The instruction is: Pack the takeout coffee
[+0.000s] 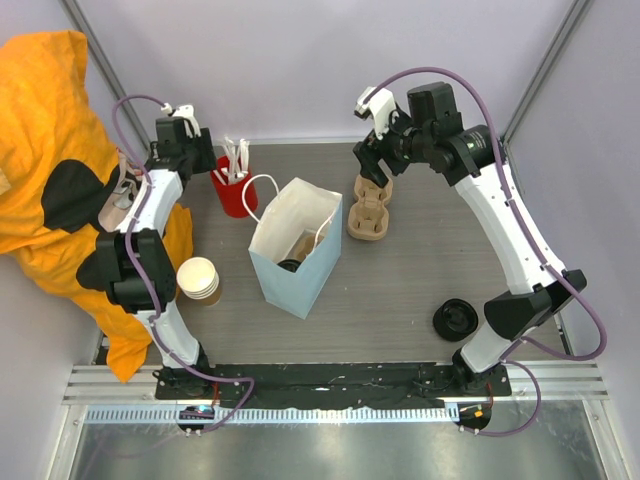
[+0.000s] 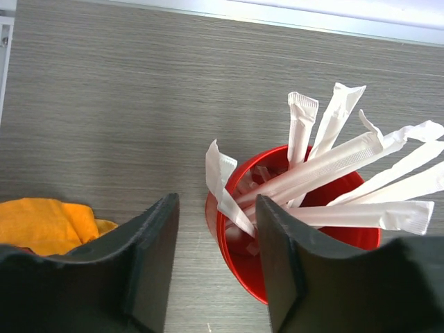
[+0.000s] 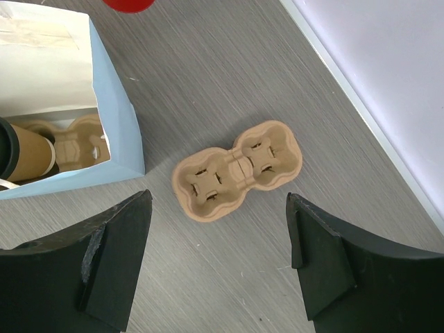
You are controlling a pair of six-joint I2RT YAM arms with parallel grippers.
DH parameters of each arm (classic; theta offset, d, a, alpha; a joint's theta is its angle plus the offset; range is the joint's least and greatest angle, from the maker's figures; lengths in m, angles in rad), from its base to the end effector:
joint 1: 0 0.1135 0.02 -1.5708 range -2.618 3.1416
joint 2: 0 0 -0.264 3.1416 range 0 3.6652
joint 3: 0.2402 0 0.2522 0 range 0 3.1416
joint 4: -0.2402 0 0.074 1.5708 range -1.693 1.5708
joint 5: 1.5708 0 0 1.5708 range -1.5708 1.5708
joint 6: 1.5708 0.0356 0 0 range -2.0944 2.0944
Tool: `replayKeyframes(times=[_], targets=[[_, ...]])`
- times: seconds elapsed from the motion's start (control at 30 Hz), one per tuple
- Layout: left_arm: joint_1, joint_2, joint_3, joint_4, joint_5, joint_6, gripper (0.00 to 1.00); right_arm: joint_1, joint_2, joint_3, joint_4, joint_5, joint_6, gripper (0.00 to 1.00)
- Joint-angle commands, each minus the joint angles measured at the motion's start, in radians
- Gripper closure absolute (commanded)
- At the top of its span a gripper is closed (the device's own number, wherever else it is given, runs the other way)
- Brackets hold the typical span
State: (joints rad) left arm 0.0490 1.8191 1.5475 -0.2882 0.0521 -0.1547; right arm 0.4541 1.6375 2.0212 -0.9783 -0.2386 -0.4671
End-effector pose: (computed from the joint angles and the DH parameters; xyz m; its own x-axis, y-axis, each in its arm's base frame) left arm 0.4294 0.0192 0.3033 -0.5233 -0.1797 -0.8330 -0.0865 0.9837 -0.1579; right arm 0.2949 0.1533 0.4634 -0.1783 -0.5739 -0.7993 -0.7643 0.5923 -0.2548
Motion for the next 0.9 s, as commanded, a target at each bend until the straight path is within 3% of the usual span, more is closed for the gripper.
replayKeyframes(times=[0.0,0.13,0.33,0.63,0.87], targets=[[0.003,0.009,-0.001,0.090,0.020,-0.011,0.50,-0.005,-0.008,0.033,0.015,-0.014,0.012,0.18],[0.005,0.020,-0.003,0.104,0.020,-0.014,0.58,-0.005,-0.005,0.031,0.016,-0.021,0.013,0.18],[0.003,0.008,-0.009,0.109,0.031,-0.022,0.80,-0.005,0.004,0.040,0.013,-0.021,0.016,0.18],[0.003,-0.023,-0.024,0.118,0.042,-0.025,0.96,-0.005,-0.002,0.043,0.012,-0.028,0.016,0.18],[0.003,-0.075,-0.014,0.116,0.074,-0.049,0.98,-0.005,-0.015,0.040,0.010,-0.030,0.016,0.18]])
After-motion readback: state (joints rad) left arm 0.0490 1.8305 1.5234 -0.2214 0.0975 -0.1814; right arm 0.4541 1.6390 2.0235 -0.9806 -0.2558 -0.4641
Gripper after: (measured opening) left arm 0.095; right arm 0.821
